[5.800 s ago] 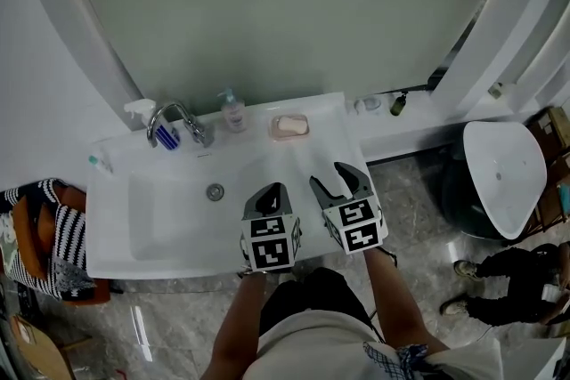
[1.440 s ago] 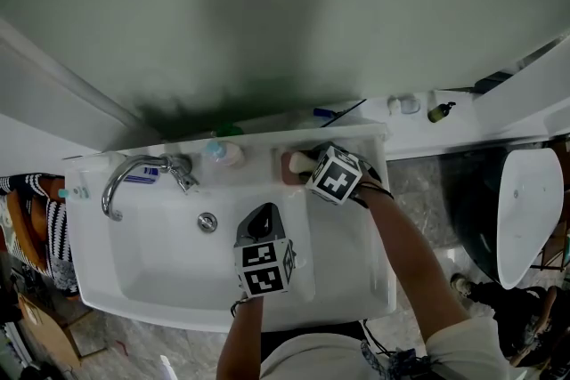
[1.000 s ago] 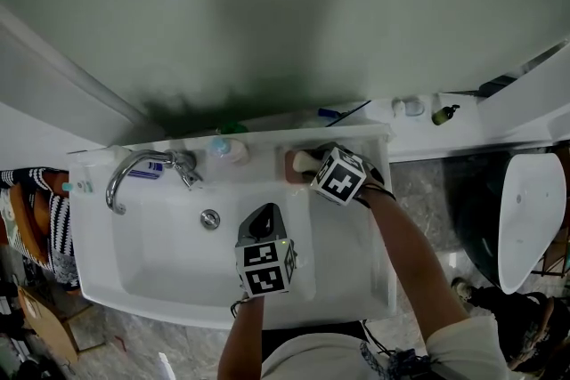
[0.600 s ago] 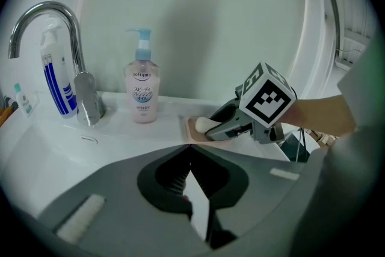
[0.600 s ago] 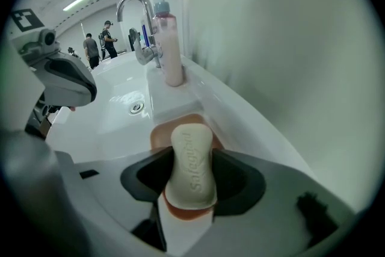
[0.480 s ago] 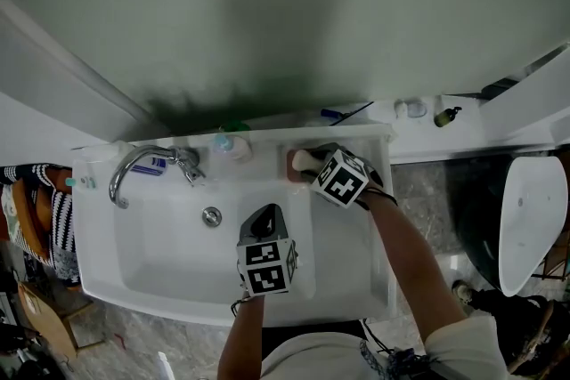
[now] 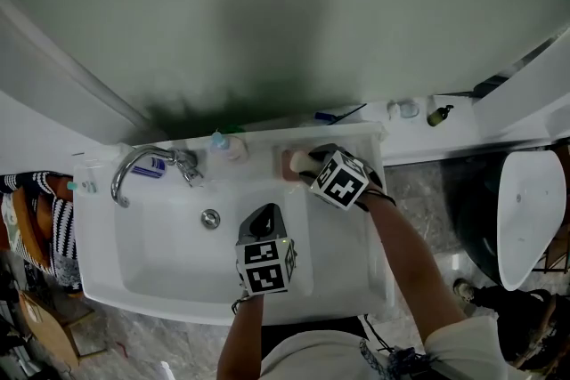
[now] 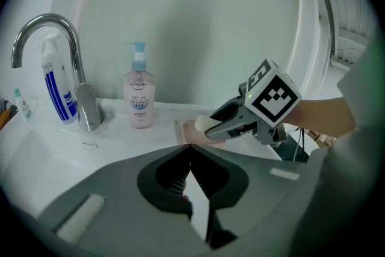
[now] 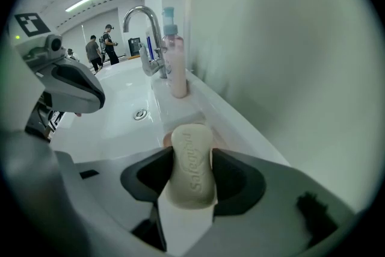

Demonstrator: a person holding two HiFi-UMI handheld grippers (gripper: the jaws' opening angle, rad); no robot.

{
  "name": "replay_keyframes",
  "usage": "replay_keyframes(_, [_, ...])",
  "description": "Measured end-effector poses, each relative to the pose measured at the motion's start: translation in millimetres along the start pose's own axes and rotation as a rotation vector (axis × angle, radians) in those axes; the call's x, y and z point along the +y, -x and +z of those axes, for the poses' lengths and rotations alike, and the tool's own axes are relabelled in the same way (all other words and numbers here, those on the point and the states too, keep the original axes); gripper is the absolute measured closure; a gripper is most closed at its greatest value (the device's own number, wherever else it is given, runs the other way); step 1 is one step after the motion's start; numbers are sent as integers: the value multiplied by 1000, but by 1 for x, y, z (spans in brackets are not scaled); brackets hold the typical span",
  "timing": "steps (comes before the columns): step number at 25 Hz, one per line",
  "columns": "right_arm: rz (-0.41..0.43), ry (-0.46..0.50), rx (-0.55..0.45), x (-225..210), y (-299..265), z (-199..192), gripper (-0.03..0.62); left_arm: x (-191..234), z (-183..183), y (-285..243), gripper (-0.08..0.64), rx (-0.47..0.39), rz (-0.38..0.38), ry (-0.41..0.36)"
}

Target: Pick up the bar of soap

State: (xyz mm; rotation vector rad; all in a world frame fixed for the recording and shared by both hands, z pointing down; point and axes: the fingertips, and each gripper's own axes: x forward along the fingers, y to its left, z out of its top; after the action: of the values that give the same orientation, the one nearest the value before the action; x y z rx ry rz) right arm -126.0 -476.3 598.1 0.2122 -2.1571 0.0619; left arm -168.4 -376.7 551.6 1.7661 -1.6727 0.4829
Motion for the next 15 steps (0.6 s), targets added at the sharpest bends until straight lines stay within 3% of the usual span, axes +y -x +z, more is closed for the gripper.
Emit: replay_keyframes(15, [-57,-66,25,13,43,-41,373,-40,-3,10,552,-12,-70,-62])
